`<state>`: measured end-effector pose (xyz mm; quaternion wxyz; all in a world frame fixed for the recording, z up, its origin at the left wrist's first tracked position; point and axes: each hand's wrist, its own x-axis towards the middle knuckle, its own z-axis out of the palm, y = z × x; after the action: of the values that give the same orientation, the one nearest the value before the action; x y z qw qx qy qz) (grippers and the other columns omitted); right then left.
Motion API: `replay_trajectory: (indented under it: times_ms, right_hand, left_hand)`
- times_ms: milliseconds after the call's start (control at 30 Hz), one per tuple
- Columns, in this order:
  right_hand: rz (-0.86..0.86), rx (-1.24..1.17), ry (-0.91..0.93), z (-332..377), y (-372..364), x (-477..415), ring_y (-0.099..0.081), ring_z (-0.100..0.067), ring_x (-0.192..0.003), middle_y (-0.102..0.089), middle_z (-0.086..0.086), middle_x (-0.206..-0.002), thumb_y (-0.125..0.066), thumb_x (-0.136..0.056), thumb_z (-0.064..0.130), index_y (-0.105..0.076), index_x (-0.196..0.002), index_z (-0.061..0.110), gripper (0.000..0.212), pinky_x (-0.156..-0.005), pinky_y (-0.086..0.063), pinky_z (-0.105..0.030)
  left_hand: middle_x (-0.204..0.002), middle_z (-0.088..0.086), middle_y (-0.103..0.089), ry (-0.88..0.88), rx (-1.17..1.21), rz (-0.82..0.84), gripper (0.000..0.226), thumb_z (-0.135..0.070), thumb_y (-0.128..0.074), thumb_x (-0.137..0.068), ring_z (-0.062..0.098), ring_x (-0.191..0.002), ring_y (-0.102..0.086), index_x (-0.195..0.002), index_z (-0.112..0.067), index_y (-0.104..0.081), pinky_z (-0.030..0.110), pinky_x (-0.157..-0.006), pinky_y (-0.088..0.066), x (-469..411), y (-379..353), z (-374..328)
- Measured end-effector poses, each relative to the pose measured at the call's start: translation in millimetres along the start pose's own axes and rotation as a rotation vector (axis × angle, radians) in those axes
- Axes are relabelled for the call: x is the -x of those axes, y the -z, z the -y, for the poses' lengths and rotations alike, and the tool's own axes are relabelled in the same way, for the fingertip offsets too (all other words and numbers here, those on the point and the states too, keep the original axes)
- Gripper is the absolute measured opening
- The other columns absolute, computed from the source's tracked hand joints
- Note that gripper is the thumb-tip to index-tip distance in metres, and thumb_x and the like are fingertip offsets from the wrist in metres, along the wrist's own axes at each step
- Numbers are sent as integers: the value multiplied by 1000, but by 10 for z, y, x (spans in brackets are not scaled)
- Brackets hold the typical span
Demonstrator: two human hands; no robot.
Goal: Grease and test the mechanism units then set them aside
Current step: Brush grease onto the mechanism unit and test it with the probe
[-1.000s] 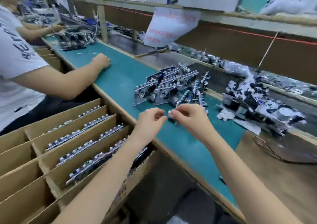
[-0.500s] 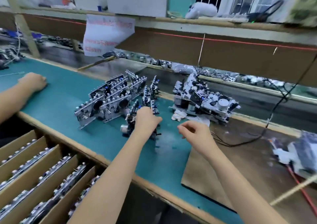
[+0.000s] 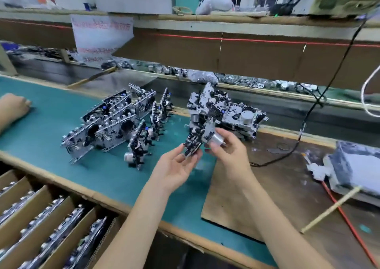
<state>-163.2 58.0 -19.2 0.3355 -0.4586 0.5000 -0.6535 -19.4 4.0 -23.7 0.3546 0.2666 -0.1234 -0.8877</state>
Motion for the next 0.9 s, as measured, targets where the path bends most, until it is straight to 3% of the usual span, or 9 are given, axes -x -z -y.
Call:
replay_trajectory:
  times_ms: [100,167,300,400,500,567,633,767,900]
  right_hand:
    - [-59,-174,-9,165,125,-16,-65,-6,-66,-69,4,-76,-57,-82,-5,-61,-96,17,26,-59,-53,-19]
    - [-53,-333,-117,265,218,-34,-63,-7,-54,-68,2,-63,-54,-80,-3,-60,-90,11,18,-50,-49,-16]
    - [-1,-548,-319,263,307,-8,-53,-1,-38,-61,2,-51,-49,-84,5,-55,-84,3,7,-40,-43,-11]
    - [157,-513,-348,221,331,8,-56,-1,-45,-62,4,-58,-56,-77,13,-58,-80,5,9,-46,-48,-13]
    - [175,-26,-314,181,372,-68,-62,-4,-61,-65,8,-64,-48,-94,21,-67,-69,19,31,-57,-50,-14]
    - [3,653,-173,66,452,-173,-59,-13,-67,-65,0,-69,-41,-98,18,-66,-74,8,36,-62,-43,-22]
    - [-53,1025,-128,-77,511,-262,-53,-25,-75,-61,-18,-85,-41,-96,14,-60,-83,-4,29,-69,-39,-31]
    - [17,1346,-190,-262,487,-297,-43,-32,-109,-40,-17,-119,-49,-94,26,-51,-114,0,33,-92,-39,-38]
    - [67,1470,-274,-288,559,-304,-47,-33,-109,-44,-17,-120,-49,-95,26,-55,-111,-1,32,-89,-41,-39]
  left_hand:
    - [-102,27,-65,4,-282,26,42,-38,-51,-91,34,-90,-67,-91,4,-59,41,-75,-55,-84,71,138]
    - [-103,18,-61,-70,-247,21,46,-44,-40,-95,26,-91,-62,-99,0,-53,39,-82,-52,-155,145,166]
    - [-99,12,-71,-88,-249,137,32,-26,-53,-81,21,-83,-69,-93,-3,-71,32,-73,-57,-177,181,184]
    - [-91,11,-74,-65,-193,114,25,-17,-56,-75,21,-78,-72,-79,-4,-78,30,-65,-59,-203,223,234]
    - [-88,12,-74,-96,-121,70,29,-14,-51,-84,22,-76,-72,-79,-3,-77,32,-62,-60,-231,282,238]
    - [-90,12,-73,-119,-160,38,25,-16,-53,-81,22,-76,-71,-90,-2,-72,30,-57,-59,-246,311,236]
    - [-94,12,-72,-130,-200,27,29,-19,-57,-74,23,-81,-70,-95,-3,-69,29,-57,-58,-255,322,250]
    - [-90,9,-74,-156,-249,30,25,-21,-57,-73,18,-75,-72,-77,-8,-78,26,-54,-56,-272,337,248]
    - [-86,5,-75,-180,-240,40,29,-22,-53,-81,15,-71,-72,-72,-11,-79,23,-51,-54,-264,344,235]
